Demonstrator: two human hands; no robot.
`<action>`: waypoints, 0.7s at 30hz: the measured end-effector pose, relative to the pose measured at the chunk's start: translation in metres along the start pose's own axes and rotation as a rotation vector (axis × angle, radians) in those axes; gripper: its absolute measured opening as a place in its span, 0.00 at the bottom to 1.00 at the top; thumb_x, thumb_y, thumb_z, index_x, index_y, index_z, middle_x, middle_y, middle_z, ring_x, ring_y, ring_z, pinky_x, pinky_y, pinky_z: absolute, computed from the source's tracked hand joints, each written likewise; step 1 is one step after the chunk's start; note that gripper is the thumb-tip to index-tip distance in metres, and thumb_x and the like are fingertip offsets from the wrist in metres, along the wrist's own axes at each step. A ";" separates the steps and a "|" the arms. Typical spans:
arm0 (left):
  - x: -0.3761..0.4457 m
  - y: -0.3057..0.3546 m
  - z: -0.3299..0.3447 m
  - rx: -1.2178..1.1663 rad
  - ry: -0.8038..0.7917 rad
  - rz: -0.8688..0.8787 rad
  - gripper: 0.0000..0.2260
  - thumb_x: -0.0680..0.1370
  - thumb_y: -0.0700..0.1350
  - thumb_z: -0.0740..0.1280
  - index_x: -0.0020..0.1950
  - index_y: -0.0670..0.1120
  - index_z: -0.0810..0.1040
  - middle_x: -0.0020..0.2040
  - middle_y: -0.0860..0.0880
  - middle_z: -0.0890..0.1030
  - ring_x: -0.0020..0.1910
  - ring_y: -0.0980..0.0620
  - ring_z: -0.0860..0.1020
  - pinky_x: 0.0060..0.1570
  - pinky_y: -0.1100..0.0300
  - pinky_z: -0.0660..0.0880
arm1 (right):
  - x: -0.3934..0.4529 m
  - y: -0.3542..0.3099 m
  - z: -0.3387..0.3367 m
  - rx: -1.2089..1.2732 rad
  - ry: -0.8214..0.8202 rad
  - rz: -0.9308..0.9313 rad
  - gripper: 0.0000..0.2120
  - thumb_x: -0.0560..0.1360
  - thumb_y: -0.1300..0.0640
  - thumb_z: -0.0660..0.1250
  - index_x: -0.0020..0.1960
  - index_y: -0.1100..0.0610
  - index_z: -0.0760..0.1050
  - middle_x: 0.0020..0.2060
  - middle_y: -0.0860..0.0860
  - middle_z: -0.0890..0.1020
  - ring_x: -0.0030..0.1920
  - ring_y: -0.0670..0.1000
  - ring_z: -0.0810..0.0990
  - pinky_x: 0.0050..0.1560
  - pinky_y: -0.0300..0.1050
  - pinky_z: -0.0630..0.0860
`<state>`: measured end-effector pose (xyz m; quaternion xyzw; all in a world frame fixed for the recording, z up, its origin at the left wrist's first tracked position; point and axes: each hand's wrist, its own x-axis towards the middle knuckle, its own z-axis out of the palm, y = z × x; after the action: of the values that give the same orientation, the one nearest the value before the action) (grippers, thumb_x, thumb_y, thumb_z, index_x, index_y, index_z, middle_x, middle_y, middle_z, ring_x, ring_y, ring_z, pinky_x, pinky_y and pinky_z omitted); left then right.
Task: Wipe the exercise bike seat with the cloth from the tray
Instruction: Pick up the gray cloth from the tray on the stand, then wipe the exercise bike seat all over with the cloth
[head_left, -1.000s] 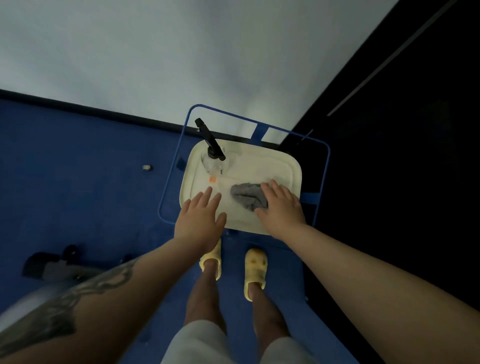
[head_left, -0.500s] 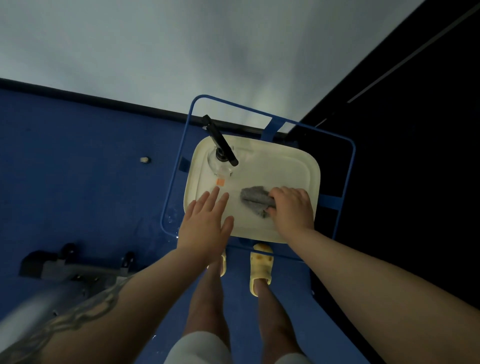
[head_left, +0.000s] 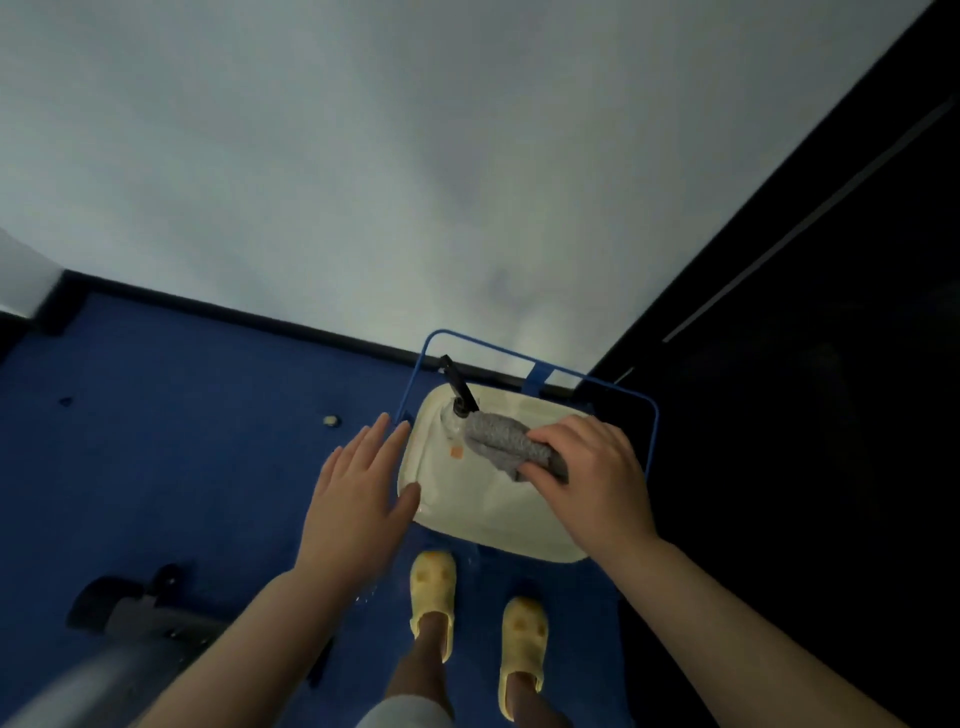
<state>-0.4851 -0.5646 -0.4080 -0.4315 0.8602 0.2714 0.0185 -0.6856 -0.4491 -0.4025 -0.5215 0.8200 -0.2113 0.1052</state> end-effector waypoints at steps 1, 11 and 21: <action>-0.005 0.004 -0.013 0.002 0.038 -0.005 0.27 0.78 0.53 0.59 0.75 0.54 0.54 0.77 0.52 0.54 0.75 0.52 0.52 0.73 0.54 0.48 | 0.002 -0.007 -0.014 -0.002 0.021 -0.035 0.12 0.67 0.53 0.76 0.48 0.52 0.79 0.41 0.47 0.80 0.43 0.51 0.77 0.48 0.45 0.72; -0.099 0.030 -0.093 0.128 0.408 -0.090 0.29 0.74 0.60 0.49 0.75 0.54 0.56 0.76 0.54 0.55 0.74 0.54 0.56 0.72 0.55 0.49 | -0.010 -0.069 -0.103 0.035 0.170 -0.356 0.12 0.67 0.53 0.77 0.49 0.52 0.80 0.41 0.45 0.80 0.43 0.48 0.77 0.49 0.35 0.63; -0.259 0.028 -0.091 0.108 0.638 -0.522 0.27 0.75 0.58 0.52 0.73 0.53 0.61 0.75 0.53 0.60 0.73 0.52 0.61 0.70 0.58 0.49 | -0.048 -0.162 -0.092 0.198 -0.023 -0.729 0.11 0.69 0.51 0.75 0.50 0.50 0.80 0.41 0.43 0.79 0.42 0.48 0.76 0.49 0.42 0.69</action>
<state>-0.3253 -0.4058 -0.2495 -0.6961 0.6974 0.0648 -0.1580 -0.5699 -0.4439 -0.2488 -0.7687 0.5548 -0.3074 0.0822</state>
